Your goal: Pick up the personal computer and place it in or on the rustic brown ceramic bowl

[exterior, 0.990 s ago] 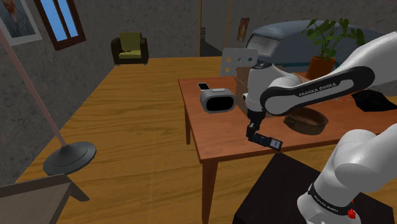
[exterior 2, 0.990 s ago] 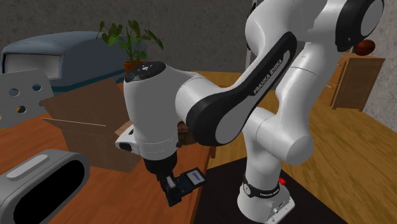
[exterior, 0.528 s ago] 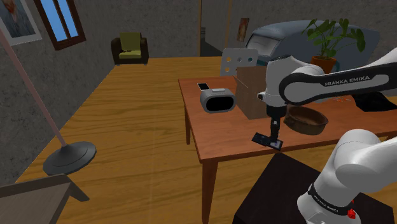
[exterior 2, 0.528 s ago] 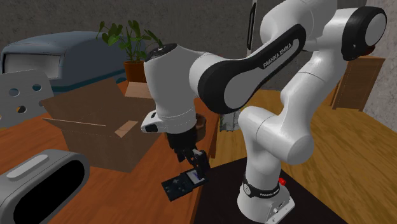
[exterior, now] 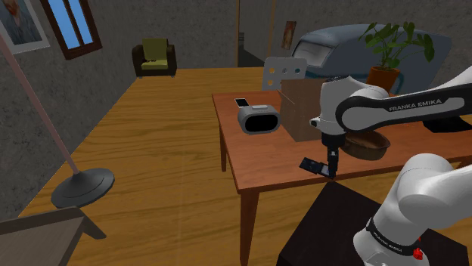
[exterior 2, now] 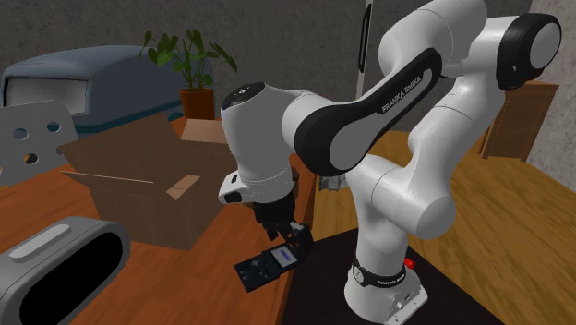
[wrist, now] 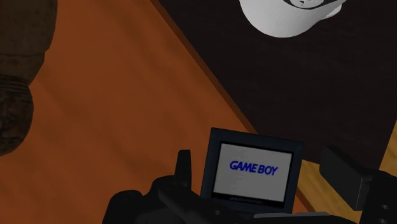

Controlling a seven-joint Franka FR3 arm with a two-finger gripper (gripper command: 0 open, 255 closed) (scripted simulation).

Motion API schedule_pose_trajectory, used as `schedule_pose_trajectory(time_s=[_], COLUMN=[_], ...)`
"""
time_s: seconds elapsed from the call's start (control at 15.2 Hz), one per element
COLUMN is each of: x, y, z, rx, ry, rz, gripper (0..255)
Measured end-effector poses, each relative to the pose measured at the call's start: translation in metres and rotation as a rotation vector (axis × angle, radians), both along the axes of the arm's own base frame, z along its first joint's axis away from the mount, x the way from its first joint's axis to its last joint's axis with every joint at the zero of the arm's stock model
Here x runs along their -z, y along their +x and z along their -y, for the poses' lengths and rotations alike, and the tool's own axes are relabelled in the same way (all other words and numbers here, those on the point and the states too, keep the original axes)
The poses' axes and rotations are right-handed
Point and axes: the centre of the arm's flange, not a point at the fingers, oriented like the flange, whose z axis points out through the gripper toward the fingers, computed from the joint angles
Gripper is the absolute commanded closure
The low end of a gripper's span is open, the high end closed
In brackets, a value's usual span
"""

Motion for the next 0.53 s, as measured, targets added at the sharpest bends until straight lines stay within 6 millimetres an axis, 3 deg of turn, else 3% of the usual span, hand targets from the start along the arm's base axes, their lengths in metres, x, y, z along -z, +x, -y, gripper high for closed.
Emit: schedule_pose_trajectory(time_s=[0.46,0.53], x=[0.0067,0.0067], y=[-0.0024,-0.0024], z=[0.0014,0.0014], rx=[0.000,0.000], ry=[0.000,0.000], rz=[0.001,0.000], gripper=[0,255])
